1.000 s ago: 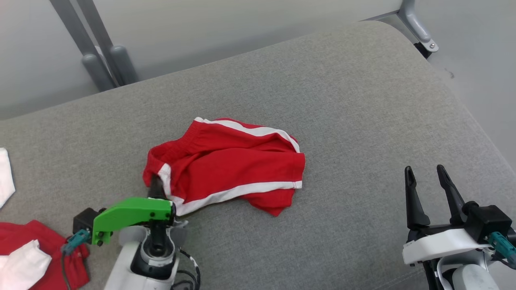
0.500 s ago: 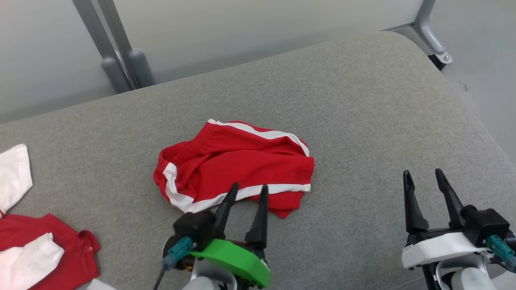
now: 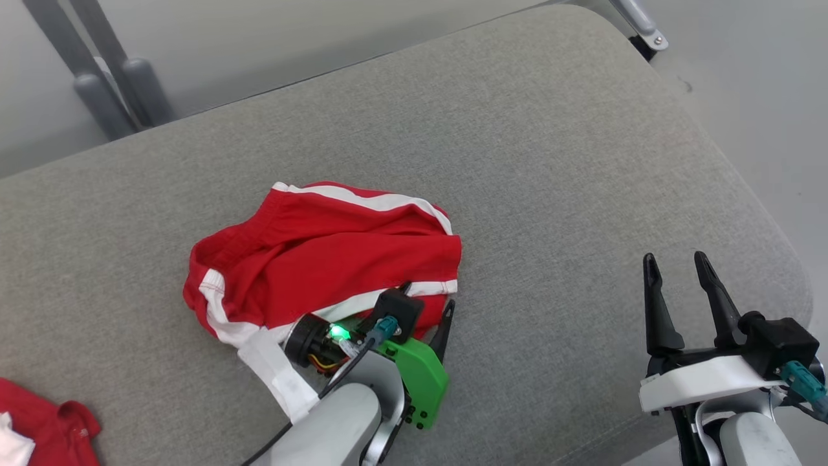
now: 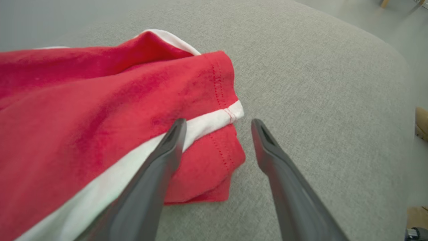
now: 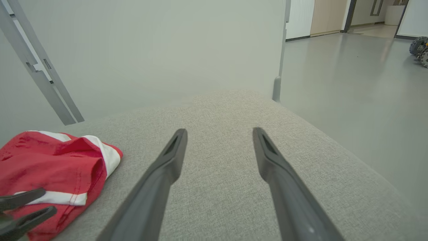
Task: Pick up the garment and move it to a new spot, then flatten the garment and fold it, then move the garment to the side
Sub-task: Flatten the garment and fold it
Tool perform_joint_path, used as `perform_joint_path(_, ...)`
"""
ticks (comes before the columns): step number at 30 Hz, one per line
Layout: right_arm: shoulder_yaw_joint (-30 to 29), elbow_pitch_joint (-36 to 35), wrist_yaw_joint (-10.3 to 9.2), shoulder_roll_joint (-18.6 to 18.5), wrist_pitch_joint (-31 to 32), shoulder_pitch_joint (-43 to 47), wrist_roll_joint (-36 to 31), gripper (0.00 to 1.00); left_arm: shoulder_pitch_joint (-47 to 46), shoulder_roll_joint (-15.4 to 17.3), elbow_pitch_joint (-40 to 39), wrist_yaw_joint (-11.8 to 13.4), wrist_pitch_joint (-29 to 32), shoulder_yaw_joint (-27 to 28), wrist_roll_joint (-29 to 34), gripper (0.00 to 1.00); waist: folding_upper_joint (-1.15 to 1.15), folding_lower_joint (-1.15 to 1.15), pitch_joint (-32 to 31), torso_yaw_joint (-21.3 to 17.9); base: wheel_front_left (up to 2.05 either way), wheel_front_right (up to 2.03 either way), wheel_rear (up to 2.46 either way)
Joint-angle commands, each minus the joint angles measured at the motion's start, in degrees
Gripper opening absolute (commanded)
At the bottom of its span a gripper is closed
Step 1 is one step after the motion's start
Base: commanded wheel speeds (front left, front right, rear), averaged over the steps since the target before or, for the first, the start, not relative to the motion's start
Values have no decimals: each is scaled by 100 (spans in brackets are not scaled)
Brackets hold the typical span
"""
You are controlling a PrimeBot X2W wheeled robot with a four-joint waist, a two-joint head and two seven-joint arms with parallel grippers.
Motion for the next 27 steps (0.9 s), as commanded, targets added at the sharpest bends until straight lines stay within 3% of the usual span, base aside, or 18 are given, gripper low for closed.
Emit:
perform_joint_path(1, 19, 9, 0, 9, -18, -51, 77, 100, -164, -4, 175, 41, -34, 18, 19, 100, 0, 0, 236, -251, 0, 0, 0)
perform_joint_path(3, 37, 20, 0, 9, -18, -50, 144, 100, -292, -5, 446, 18, -16, -6, 41, 100, 0, 0, 285, -307, 0, 0, 0)
perform_joint_path(4, 38, 22, 0, 7, -18, -53, 175, 100, -323, -14, 562, -20, 17, -11, 22, 45, 0, 0, 301, -325, 0, 0, 0)
perform_joint_path(5, 49, 24, 0, 9, -18, -64, 192, 100, -399, -21, 691, -56, 42, -55, 63, 0, 0, 0, 319, -349, 0, 0, 0)
perform_joint_path(10, 67, 43, 0, 8, -18, -112, 258, 100, -615, -57, 1016, -126, -185, 69, -93, 0, 0, 0, 363, -403, 0, 0, 0)
perform_joint_path(18, 102, 55, 0, 8, -18, -187, 266, 100, -1070, -120, 828, 213, -1229, 834, -527, 0, 0, 0, 429, -453, 0, 0, 0)
perform_joint_path(25, 210, 124, 0, 6, -18, -281, 264, 100, -854, -113, 452, -96, -1285, 150, -1196, 0, 0, 0, 479, -562, 0, 0, 0)
perform_joint_path(26, 212, 127, 0, 7, -18, -279, 274, 100, -788, -113, 425, -157, -1282, 8, -1312, 12, 0, 0, 490, -573, 0, 0, 0)
perform_joint_path(27, 204, 133, 0, 7, -18, -268, 277, 100, -744, -113, 421, -201, -1283, -104, -1367, 35, 0, 0, 499, -575, 0, 0, 0)
